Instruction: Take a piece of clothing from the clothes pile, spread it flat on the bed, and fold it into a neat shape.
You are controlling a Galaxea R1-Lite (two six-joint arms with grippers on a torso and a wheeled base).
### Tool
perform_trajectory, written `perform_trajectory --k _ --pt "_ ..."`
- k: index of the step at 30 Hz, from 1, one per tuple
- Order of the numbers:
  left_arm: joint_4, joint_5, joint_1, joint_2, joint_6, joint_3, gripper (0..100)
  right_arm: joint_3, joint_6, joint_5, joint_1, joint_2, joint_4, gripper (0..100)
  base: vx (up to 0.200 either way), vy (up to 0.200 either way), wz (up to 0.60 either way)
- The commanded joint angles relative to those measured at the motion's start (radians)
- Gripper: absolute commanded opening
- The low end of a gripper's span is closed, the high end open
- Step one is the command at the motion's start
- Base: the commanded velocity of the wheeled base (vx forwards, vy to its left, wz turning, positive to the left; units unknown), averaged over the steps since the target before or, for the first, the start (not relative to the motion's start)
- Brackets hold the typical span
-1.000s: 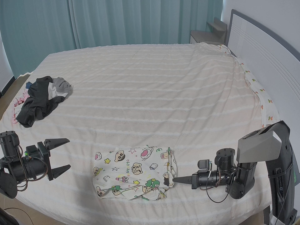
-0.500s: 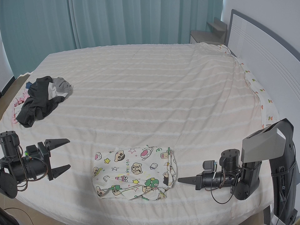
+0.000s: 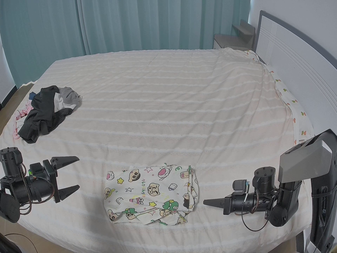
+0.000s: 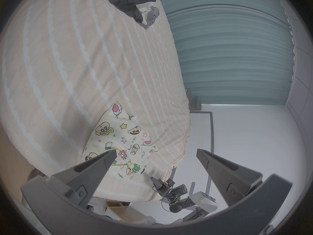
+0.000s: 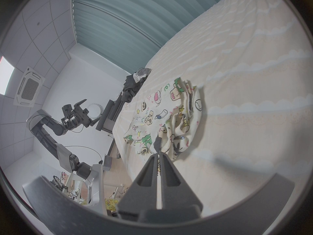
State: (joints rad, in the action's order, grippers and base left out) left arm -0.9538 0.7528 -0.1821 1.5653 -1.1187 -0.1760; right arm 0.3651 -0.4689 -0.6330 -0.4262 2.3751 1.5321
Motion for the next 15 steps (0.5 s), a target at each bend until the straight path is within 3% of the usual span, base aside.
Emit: perform_trajectory --k 1,15 --pt "0.0 0.0 0.0 0.001 -0.001 -0.002 100 0.0 0.0 0.001 -0.02 -0.007 0.0 0 0.0 0.2 0.0" --pt "0.0 0.0 0.0 0.007 0.002 -0.002 100 0.009 0.001 0.003 -0.022 -0.004 0.0 0 0.0 0.2 0.0"
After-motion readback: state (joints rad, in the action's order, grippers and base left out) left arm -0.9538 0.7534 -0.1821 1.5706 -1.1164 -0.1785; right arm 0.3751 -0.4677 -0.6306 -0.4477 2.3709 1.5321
